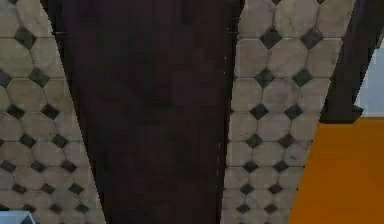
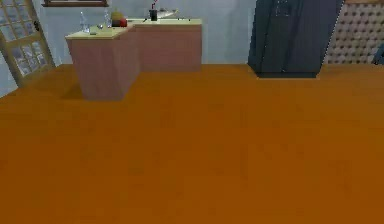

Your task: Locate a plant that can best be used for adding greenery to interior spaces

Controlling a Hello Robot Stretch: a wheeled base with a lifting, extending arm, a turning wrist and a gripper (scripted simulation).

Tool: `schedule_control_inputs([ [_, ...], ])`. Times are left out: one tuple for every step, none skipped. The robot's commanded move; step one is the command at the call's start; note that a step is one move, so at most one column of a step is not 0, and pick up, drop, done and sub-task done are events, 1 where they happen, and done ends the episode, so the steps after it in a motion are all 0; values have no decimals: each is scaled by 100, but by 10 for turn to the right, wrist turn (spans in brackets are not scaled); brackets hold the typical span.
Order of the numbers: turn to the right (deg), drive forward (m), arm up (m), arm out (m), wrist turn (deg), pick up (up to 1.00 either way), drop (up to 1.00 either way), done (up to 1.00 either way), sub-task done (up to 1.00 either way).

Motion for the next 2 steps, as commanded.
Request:
schedule_control_inputs([
  [-450, 0, 0, 0, 0, 0, 0, 0, 0],
  [-450, 0, 0, 0, 0, 0, 0, 0, 0],
])
